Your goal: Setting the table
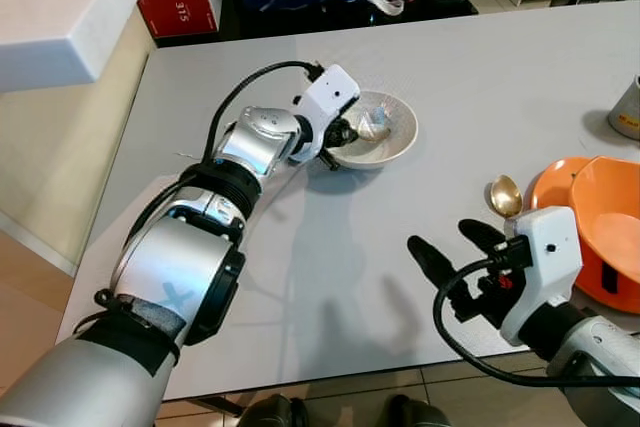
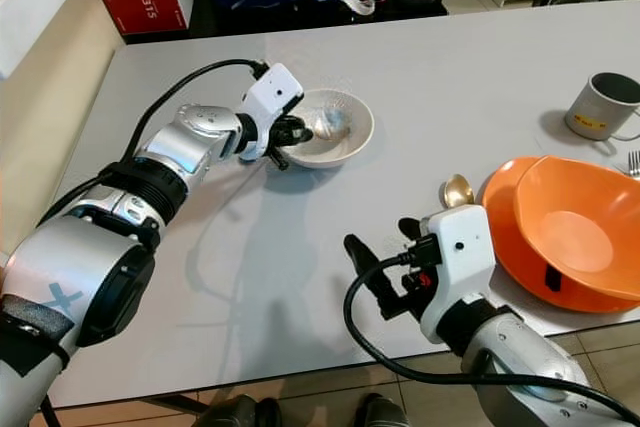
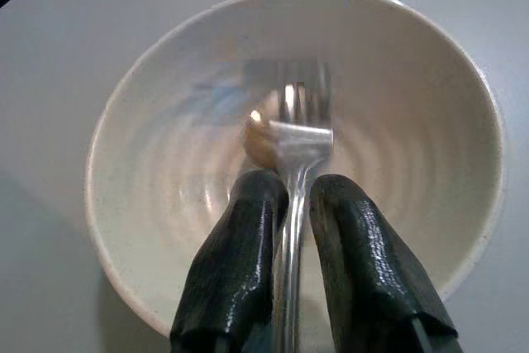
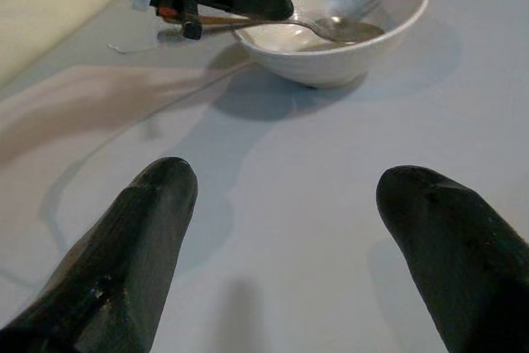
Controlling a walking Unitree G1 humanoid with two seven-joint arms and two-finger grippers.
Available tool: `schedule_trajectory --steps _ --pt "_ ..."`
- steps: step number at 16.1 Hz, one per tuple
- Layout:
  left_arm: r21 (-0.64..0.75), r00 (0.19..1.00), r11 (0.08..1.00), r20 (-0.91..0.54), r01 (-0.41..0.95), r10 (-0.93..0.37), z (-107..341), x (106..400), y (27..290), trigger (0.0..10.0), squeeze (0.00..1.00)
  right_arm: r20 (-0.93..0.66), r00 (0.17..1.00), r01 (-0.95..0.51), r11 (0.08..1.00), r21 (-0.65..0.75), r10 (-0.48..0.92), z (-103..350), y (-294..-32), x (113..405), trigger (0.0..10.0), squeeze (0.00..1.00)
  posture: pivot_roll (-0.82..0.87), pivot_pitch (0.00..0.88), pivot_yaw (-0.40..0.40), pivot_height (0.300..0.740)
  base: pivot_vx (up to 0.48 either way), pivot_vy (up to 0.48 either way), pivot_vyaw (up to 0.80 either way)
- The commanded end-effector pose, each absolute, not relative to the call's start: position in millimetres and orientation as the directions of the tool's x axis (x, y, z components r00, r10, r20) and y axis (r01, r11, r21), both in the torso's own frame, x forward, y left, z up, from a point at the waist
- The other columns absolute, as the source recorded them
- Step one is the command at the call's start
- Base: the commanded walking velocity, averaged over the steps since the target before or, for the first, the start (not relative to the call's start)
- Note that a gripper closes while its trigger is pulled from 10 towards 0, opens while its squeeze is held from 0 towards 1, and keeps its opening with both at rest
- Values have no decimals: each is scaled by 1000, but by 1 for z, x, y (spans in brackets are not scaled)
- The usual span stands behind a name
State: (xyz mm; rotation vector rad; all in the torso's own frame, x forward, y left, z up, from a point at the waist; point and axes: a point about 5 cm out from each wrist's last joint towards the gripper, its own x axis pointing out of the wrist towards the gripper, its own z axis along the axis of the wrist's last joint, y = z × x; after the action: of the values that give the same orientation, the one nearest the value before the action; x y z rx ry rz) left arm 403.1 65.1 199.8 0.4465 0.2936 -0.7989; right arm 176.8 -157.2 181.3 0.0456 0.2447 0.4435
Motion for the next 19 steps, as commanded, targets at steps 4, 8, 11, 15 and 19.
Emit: schedule_trajectory --steps 4,8,11,15,19 --pt "314 677 603 -409 734 -611 209 406 68 10000 1000 -212 872 -431 897 95 441 185 -153 172 10000 0 -139 96 124 740 0 0 0" --pt "315 702 629 -252 711 -666 233 409 69 10000 0 -204 871 -437 895 95 447 186 -152 172 10000 0 -133 79 132 740 0 0 0" --pt "240 662 638 -30 732 -749 248 400 82 10000 0 -169 890 -410 906 105 423 186 -149 177 10000 0 -119 42 136 740 0 0 0" --pt "236 661 662 98 711 -744 212 338 93 10000 0 -120 948 -279 950 138 296 182 -149 197 10000 0 -56 0 93 740 0 0 0" --pt "127 796 795 53 594 -603 175 274 115 10000 0 -72 979 -179 971 157 192 182 -160 210 10000 0 -29 0 49 740 -169 0 0"
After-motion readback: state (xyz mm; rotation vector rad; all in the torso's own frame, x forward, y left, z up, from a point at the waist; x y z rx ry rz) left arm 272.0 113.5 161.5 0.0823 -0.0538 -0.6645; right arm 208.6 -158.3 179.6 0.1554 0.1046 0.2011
